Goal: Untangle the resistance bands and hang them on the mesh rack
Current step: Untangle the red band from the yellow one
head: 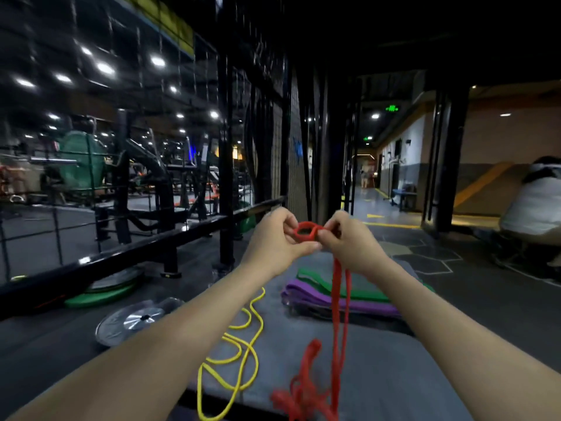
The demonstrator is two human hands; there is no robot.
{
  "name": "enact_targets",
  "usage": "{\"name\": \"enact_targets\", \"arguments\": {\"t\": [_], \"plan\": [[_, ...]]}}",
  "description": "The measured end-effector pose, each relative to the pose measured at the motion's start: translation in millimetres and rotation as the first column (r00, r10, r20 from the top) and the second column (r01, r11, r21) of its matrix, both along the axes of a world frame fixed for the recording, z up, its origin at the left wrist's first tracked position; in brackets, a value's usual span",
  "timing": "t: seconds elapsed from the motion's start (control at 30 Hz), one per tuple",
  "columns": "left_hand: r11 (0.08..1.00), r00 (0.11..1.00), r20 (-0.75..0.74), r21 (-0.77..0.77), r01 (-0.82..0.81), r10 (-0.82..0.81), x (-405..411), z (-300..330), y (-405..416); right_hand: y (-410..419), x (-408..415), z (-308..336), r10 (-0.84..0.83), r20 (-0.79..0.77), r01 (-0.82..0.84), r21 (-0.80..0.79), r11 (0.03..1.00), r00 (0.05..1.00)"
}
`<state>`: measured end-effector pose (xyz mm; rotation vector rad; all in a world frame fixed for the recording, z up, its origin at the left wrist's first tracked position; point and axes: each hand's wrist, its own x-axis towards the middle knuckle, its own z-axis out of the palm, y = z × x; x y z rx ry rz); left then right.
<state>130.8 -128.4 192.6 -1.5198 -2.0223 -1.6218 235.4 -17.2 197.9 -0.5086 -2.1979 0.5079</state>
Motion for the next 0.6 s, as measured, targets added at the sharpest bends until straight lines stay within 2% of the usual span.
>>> {"name": "enact_targets", "arguments": {"t": [0.17,0.37,0.5,0.6], "plan": [[0.984,0.994,-0.047,0.154,-0.094,0.102,0.8,27.9,-9.7,-21.6,6.8,41.4,0.066,-0.040,-0.063,0.062,0.996,0.997],[0.974,0.969,-0.170,0.170,-0.148,0.177,-4.3,44.0,-21.4,-31.6,7.7,50.2,0.117,-0.027,-0.114,0.084,0.990,0.993],[0.973,0.913,-0.345,0.144,-0.179,0.219,-8.9,48.7,-27.1,-27.3,6.1,53.7,0.116,-0.065,-0.114,0.031,0.993,0.991],[0.973,0.887,-0.402,0.138,-0.188,0.228,-12.8,56.8,-30.5,-21.3,5.9,56.4,0.140,-0.058,-0.141,-0.018,0.990,0.989]]}}
